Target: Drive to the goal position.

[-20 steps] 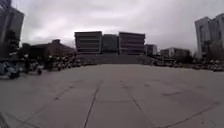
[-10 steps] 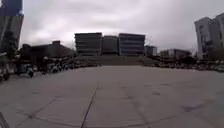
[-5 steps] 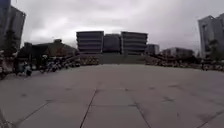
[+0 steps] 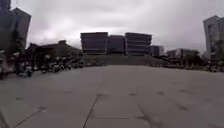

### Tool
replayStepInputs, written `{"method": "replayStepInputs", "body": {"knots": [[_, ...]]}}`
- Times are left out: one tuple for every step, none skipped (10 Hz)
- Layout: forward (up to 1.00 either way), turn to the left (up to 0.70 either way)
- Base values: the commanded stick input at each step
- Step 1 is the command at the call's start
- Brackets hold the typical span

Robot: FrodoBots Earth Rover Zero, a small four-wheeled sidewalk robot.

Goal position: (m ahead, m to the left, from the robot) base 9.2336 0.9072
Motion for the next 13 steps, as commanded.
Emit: {"method": "replayStepInputs", "body": {"knots": [[0.70,0.00],[0.70,0.00],[0.70,0.00],[0.70,0.00],[0.70,0.00],[0.70,0.00],[0.70,0.00],[0.70,0.00],[0.70,0.00],[0.70,0.00],[0.70,0.00],[0.70,0.00],[0.70,0.00]]}}
